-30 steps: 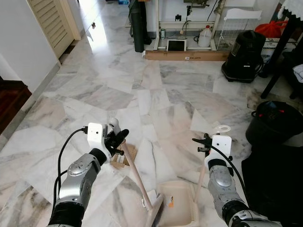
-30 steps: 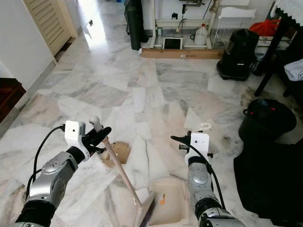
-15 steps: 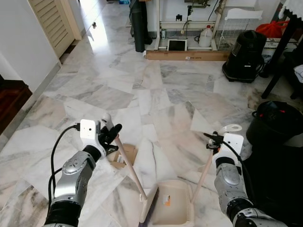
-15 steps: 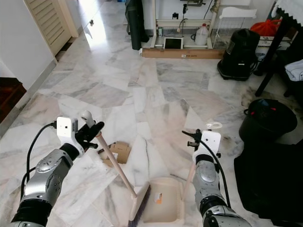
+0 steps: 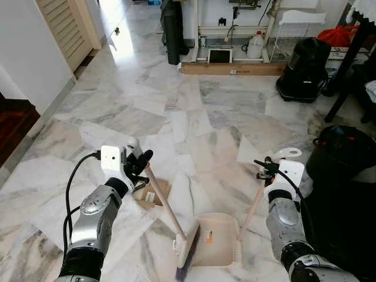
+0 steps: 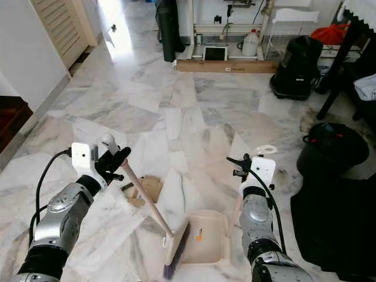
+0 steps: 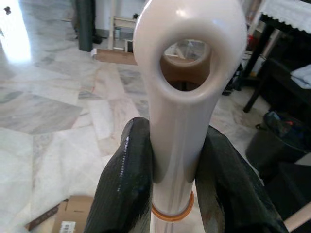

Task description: Sweep floor

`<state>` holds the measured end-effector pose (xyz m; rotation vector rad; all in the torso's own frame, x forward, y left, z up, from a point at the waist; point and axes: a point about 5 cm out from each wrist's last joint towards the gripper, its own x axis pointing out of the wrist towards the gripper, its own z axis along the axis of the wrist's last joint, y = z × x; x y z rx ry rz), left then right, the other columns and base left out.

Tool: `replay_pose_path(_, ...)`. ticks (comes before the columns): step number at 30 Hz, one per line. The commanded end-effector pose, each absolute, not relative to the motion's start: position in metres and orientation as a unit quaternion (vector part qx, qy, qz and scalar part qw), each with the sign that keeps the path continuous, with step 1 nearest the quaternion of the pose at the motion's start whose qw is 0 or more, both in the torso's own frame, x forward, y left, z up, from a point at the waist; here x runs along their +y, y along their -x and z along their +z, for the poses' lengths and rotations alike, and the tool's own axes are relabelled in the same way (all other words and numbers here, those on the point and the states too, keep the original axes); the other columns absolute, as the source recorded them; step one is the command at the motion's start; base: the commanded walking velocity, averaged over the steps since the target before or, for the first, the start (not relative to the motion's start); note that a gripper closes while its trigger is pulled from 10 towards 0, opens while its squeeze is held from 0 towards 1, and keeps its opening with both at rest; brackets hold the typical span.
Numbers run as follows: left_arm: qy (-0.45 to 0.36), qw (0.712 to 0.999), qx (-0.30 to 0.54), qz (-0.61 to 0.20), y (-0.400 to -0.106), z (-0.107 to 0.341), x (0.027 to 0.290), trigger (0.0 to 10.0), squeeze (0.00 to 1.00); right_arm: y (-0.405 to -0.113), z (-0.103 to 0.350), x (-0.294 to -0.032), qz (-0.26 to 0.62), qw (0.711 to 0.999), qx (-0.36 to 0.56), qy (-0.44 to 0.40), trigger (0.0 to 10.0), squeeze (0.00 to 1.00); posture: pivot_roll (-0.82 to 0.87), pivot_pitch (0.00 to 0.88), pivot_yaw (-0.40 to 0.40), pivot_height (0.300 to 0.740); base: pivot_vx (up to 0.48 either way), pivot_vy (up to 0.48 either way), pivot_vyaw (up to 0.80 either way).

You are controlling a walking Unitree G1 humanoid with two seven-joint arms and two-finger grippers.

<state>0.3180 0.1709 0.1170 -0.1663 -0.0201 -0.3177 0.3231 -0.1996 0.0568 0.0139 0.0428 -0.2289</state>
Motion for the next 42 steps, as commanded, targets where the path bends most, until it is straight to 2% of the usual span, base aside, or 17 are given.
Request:
replay_pose_path(1, 0.077, 0.986, -0.027, -0.147, -0.319, 0.123, 0.176, 10.0, 0.0, -0.329, 0.069, -0.199, -0.108, 0.994, -0.007, -0.004, 10.0, 0.0, 0.09, 0.067, 0.06, 0.74, 0.0, 0.0, 0.0)
replay_pose_path(23, 0.052, 0.991, -0.038, -0.119, -0.318, 0.132, 0.195, 10.0, 0.0, -0.315, 0.045, -0.2, -0.113, 0.992, 0.049, 0.019, 10.0, 0.0, 0.12, 0.09, 0.069, 0.74, 0.0, 0.0, 0.0)
replay_pose_path(32, 0.032, 0.995, -0.061, -0.071, -0.319, 0.14, 0.21, 10.0, 0.0, -0.311, 0.039, -0.198, -0.115, 0.991, 0.061, 0.024, 10.0, 0.0, 0.13, 0.09, 0.074, 0.74, 0.0, 0.0, 0.0)
replay_pose_path(42, 0.017, 0.996, -0.063, -0.056, -0.319, 0.139, 0.217, 10.0, 0.0, -0.303, 0.029, -0.195, -0.108, 0.99, 0.079, 0.035, 10.0, 0.0, 0.12, 0.076, 0.077, 0.74, 0.0, 0.0, 0.0)
